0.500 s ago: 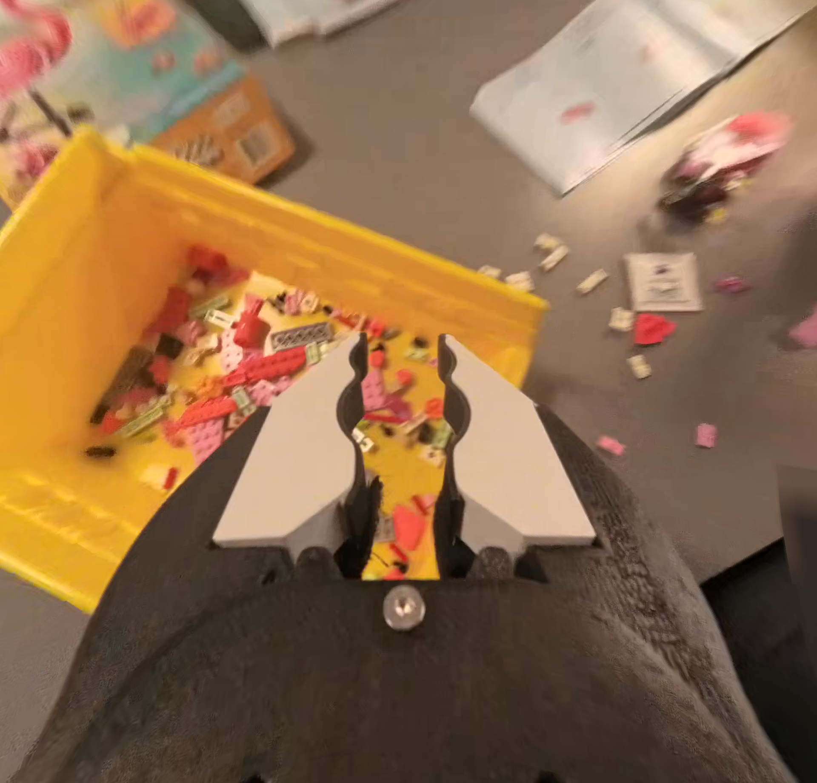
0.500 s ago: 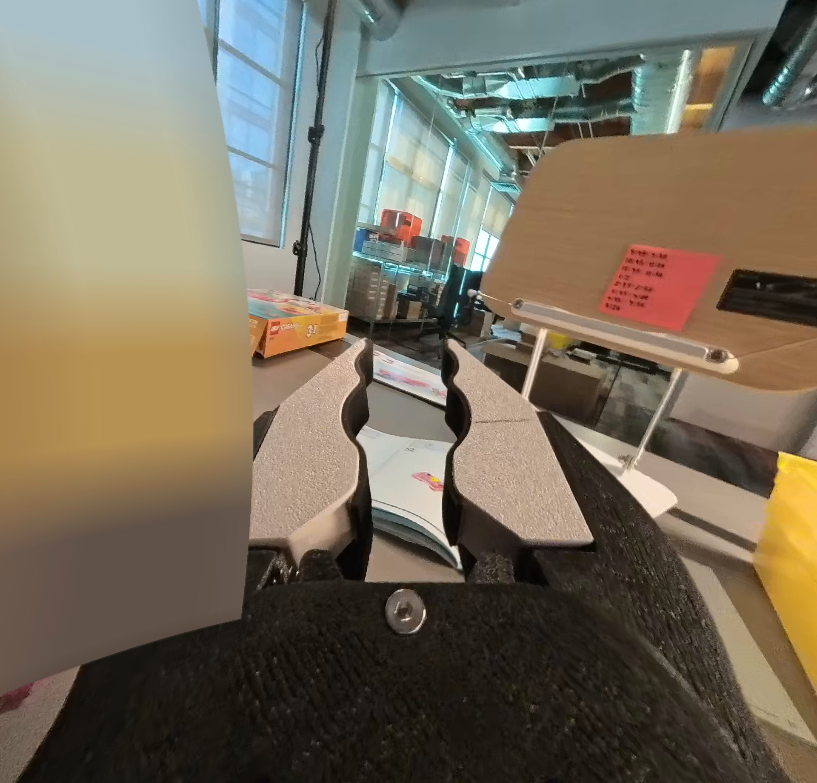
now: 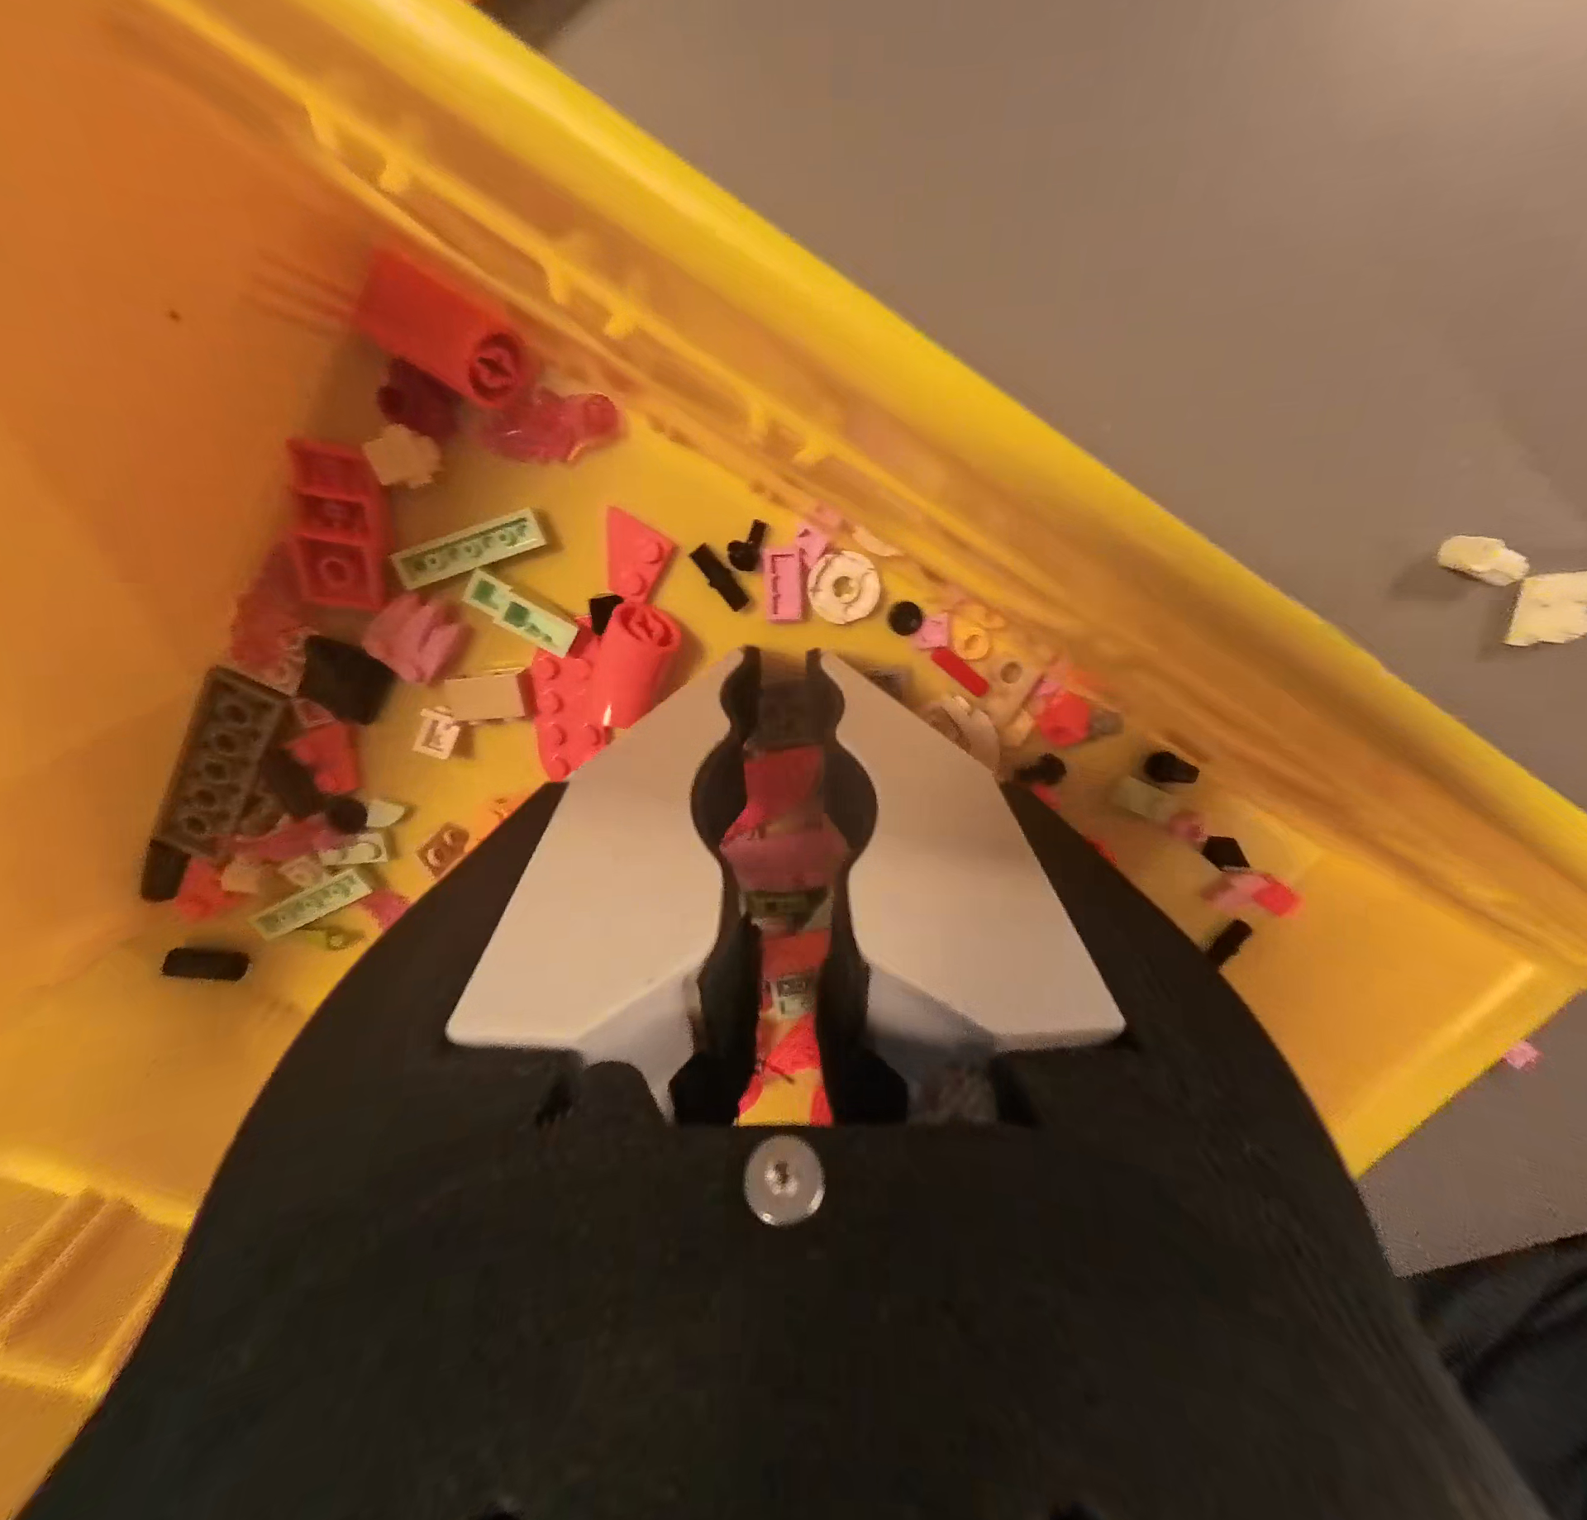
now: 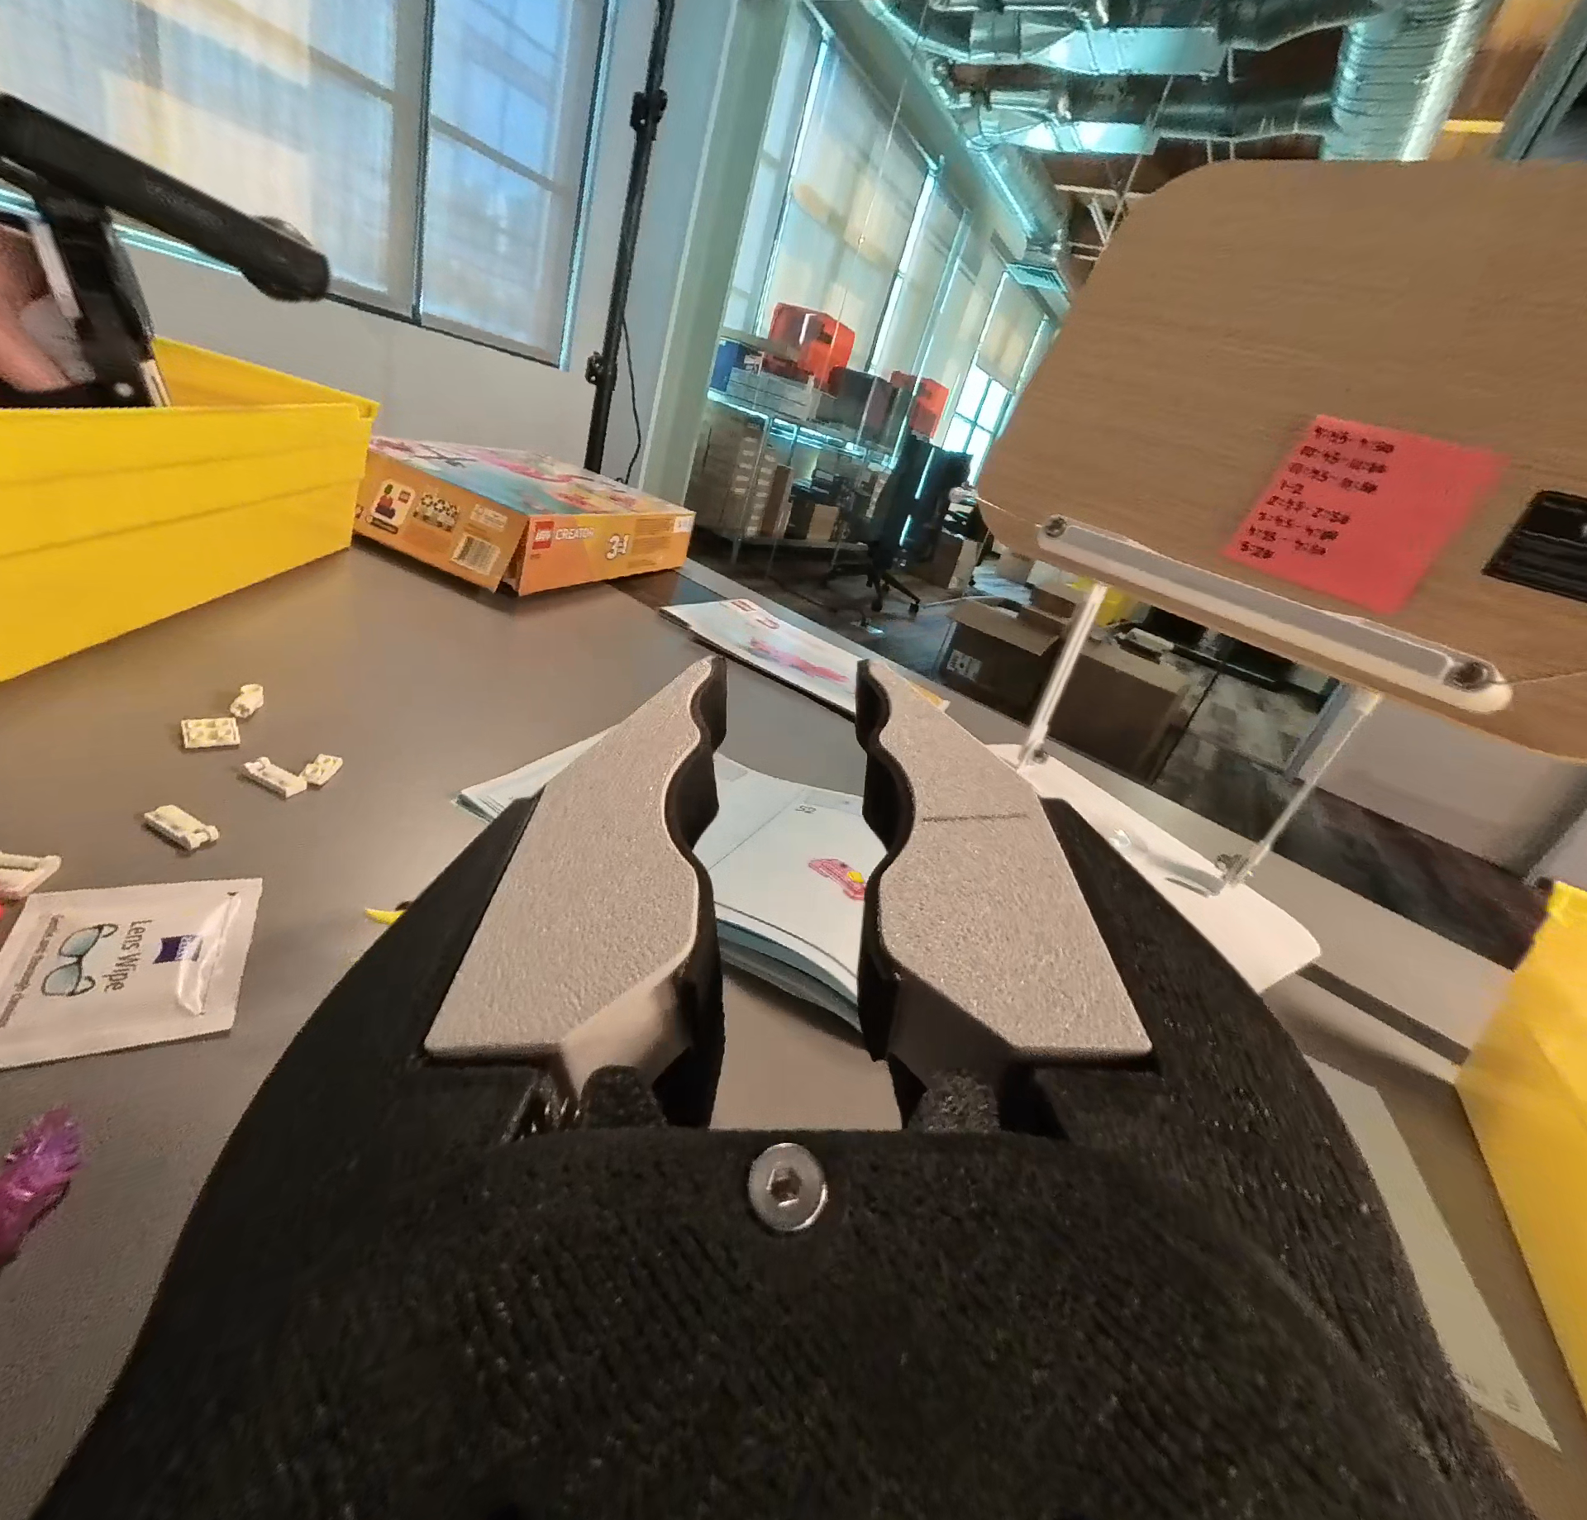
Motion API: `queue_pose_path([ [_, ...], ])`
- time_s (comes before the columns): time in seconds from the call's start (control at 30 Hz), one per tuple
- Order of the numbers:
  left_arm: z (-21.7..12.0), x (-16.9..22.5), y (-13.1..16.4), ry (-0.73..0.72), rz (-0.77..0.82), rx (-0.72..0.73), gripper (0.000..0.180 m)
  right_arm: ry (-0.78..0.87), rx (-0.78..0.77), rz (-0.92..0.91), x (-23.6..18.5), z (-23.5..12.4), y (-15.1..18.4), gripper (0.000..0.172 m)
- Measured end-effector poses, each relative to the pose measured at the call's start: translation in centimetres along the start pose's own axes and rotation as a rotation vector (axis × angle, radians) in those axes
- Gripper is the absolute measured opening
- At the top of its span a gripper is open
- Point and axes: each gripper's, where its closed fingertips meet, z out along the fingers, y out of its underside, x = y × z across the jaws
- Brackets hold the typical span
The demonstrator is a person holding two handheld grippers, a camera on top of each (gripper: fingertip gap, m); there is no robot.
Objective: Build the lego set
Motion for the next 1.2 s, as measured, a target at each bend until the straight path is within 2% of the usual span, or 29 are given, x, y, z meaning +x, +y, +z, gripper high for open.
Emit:
queue_pose_path([
  [0.2,0.3,-0.3,-0.8,0.010,-0.022,0.014,0.018,-0.026,-0.011,-0.055,-1.0,0.2,0.1,0.026],
  [0.33,0.4,-0.6,-1.1,-0.002,-0.008,0.009,0.016,-0.038,-0.018,-0.070,-1.4,0.3,0.1,0.026],
  [0.4,0.5,-1.0,-1.1,-0.027,0.005,0.014,0.007,-0.041,-0.019,-0.071,-1.5,0.3,0.1,0.026],
  [0.57,0.3,-0.8,-0.9,0.016,-0.004,0.031,0.007,-0.051,-0.018,-0.068,-1.7,0.3,0.1,0.025],
  [0.63,-0.4,-0.3,-1.1,0.049,-0.021,0.078,0.006,-0.062,-0.021,-0.068,-1.9,0.4,0.1,0.024],
  [0.73,-3.9,1.8,-2.6,0.147,-0.049,0.282,0.006,-0.121,0.002,-0.064,-3.1,0.3,-0.7,0.025],
  [0.87,-11.8,8.2,-3.9,0.449,-0.026,0.618,0.000,-0.308,0.130,-0.086,-7.6,-0.1,-5.1,0.034],
  [0.93,-15.6,12.5,-3.4,0.662,0.008,0.702,0.000,-0.411,0.192,-0.138,-10.7,-0.1,-7.7,0.036],
  [0.97,-16.4,13.7,-3.1,0.683,0.030,0.715,0.000,-0.442,0.202,-0.188,-12.0,0.1,-8.5,0.036],
  [1.07,-15.4,14.1,-3.0,0.538,0.073,0.715,0.000,-0.480,0.161,-0.324,-14.5,1.6,-8.6,0.037],
  [1.13,-14.2,14.5,-3.0,0.502,0.048,0.706,0.000,-0.400,0.116,-0.336,-13.7,3.0,-7.2,0.035],
  [1.2,-13.0,15.6,-2.7,0.456,0.056,0.712,0.000,-0.289,0.079,-0.263,-11.8,4.1,-5.0,0.029],
])
